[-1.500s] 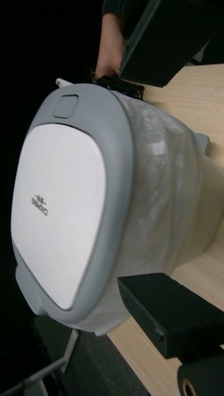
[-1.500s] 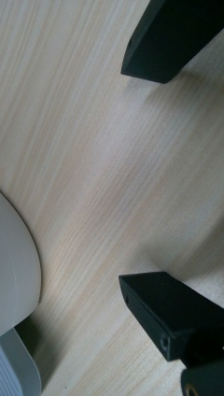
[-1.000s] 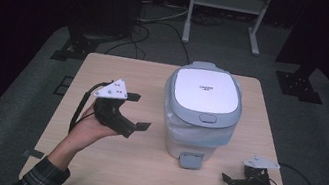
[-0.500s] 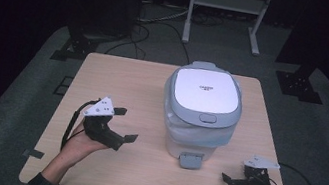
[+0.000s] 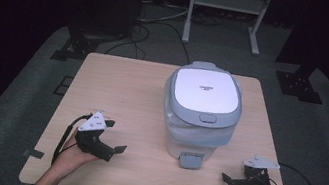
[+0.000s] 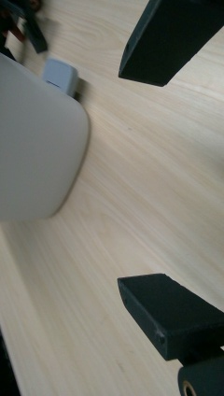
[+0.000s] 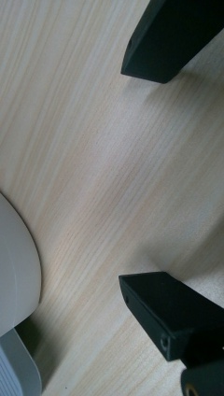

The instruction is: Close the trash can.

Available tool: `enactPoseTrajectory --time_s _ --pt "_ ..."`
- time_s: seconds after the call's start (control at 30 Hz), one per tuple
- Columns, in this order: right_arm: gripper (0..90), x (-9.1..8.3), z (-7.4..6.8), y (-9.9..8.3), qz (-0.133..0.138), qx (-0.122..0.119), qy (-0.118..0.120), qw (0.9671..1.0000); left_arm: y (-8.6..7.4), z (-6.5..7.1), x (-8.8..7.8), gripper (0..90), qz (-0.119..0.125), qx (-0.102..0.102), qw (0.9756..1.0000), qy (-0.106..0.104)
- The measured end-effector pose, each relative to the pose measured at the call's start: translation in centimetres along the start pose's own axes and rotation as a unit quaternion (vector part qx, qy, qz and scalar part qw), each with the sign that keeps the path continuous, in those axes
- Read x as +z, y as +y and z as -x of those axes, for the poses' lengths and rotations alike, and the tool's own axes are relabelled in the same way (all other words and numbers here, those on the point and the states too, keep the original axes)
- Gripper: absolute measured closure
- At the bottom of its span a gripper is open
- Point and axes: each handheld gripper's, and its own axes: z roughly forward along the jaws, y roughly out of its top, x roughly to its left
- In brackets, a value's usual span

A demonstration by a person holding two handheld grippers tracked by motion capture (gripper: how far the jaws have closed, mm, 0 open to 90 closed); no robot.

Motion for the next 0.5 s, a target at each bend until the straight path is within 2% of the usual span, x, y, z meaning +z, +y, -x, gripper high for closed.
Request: enactPoseTrajectory --time_s 0.13,0.33,0.43,0.5 --pt "1.0 0.0 0.0 0.0 0.000 0.001 0.000 1.0000 -1.1 -0.2 -0.1 1.5 -0.008 -0.006 0.9999 0.008" --pt "1.0 0.0 0.0 0.0 0.000 0.000 0.000 1.0000 -2.7 -0.6 -0.2 1.5 -0.037 -0.009 0.9990 0.025" --pt "1.0 0.0 0.0 0.0 0.000 0.001 0.000 1.0000 -3.6 -0.9 -0.1 1.5 -0.063 -0.009 0.9973 0.037" --pt "1.0 0.0 0.0 0.0 0.000 0.001 0.000 1.0000 -4.1 -1.0 0.0 1.5 -0.073 -0.016 0.9964 0.040"
